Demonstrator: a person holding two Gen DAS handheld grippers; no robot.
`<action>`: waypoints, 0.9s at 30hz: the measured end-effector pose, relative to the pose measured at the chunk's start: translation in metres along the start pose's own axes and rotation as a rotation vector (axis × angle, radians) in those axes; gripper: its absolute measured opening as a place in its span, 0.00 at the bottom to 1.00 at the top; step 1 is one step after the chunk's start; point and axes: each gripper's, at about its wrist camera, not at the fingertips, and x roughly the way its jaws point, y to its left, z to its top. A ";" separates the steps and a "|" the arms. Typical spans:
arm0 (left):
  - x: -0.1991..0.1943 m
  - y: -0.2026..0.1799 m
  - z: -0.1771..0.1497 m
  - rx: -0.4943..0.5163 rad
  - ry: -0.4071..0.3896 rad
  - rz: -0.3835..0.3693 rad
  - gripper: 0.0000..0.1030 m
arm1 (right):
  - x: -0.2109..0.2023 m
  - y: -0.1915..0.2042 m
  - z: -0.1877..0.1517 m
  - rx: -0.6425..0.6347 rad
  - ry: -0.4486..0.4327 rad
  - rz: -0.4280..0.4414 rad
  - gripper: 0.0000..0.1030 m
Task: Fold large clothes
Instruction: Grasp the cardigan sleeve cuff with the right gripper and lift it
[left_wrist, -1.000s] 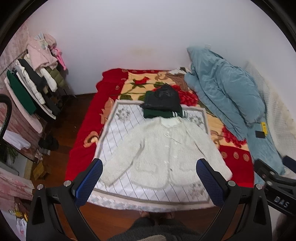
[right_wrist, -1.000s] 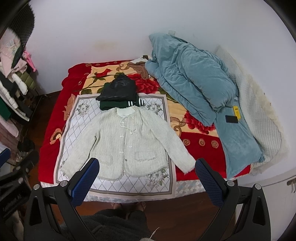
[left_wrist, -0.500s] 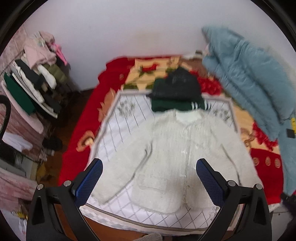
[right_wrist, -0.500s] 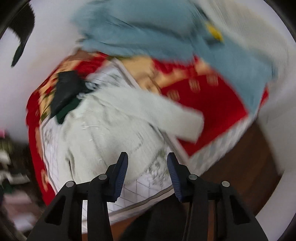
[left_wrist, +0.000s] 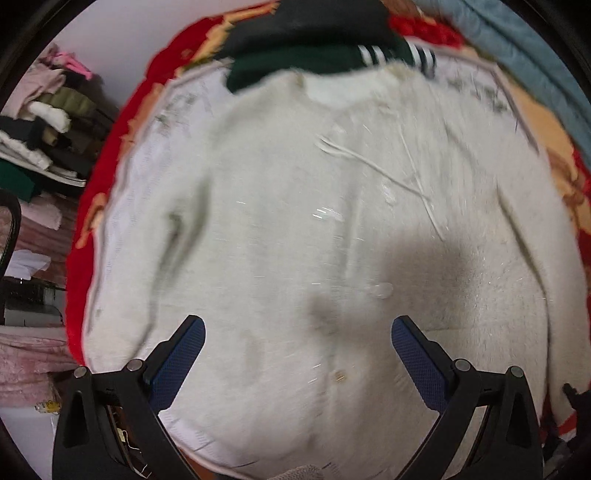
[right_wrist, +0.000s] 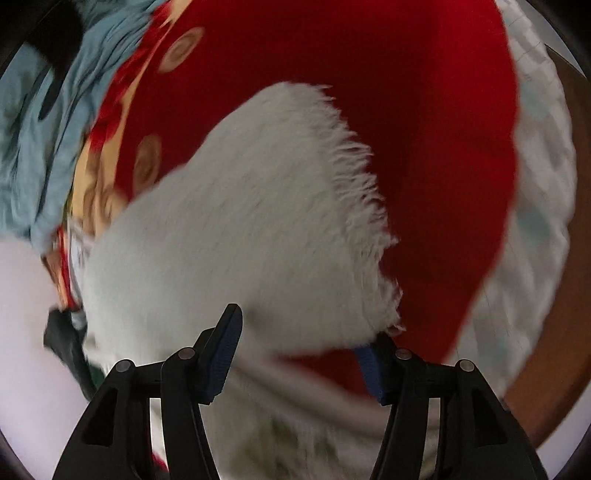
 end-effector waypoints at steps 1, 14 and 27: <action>0.006 -0.009 0.003 0.005 0.004 -0.011 1.00 | -0.001 0.000 0.003 0.013 -0.032 0.019 0.26; 0.033 -0.081 0.024 0.059 -0.025 -0.098 1.00 | 0.039 0.041 0.025 0.012 -0.088 0.227 0.61; 0.033 -0.005 0.082 -0.139 -0.064 -0.043 1.00 | -0.053 0.244 0.007 -0.299 -0.212 0.427 0.09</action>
